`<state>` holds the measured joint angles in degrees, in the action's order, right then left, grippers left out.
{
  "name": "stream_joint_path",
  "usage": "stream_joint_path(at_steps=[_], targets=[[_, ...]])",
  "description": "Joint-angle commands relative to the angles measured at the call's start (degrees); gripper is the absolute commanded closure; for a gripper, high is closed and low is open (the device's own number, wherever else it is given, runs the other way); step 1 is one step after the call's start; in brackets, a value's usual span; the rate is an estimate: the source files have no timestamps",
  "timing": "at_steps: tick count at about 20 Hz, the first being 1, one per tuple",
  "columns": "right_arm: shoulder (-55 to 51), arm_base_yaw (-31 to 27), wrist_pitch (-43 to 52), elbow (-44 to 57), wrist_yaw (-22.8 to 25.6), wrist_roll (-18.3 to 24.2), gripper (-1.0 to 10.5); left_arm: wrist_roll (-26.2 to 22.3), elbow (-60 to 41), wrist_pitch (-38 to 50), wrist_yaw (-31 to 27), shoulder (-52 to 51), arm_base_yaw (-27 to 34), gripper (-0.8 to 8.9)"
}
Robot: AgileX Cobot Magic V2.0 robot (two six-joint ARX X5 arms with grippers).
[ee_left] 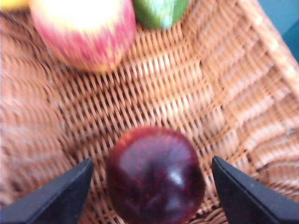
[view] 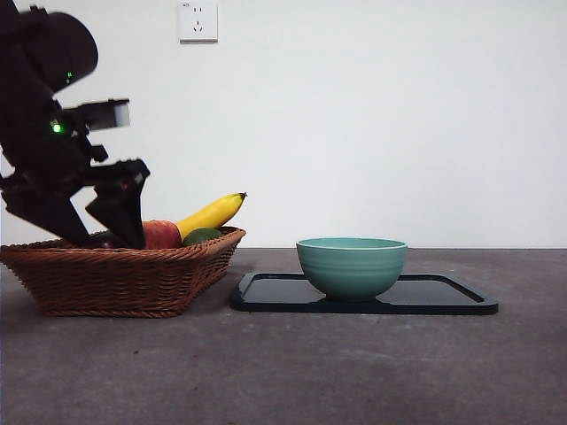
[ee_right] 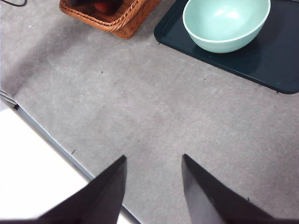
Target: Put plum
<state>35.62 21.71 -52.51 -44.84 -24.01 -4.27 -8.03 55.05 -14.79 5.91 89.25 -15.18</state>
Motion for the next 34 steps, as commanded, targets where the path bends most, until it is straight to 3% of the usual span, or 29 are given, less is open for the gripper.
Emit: stream_joint_path(at_steps=[1,5,13,21,25,34], targets=[[0.2,0.3,0.1,-0.3,0.0,0.4,7.6,0.2,2.1,0.5,0.0,-2.2,-0.2,4.01],[0.2,0.3,0.2,-0.3,0.0,0.4,7.6,1.0,3.6,-2.3,0.7,-8.4,-0.3,4.08],[0.2,0.3,2.7,-0.3,0.0,0.4,7.6,3.2,3.6,-13.1,20.2,-26.4,-0.7,4.09],[0.2,0.3,3.6,-0.3,0.0,0.4,7.6,1.4,3.6,-34.5,30.6,-38.2,-0.7,4.12],[0.2,0.3,3.6,-0.3,0.0,0.2,7.6,-2.9,3.6,-43.6,31.5,-39.1,-0.7,4.12],[0.2,0.3,3.1,-0.3,0.0,-0.3,7.6,-2.9,3.6,-44.0,31.5,-39.1,-0.7,4.12]])
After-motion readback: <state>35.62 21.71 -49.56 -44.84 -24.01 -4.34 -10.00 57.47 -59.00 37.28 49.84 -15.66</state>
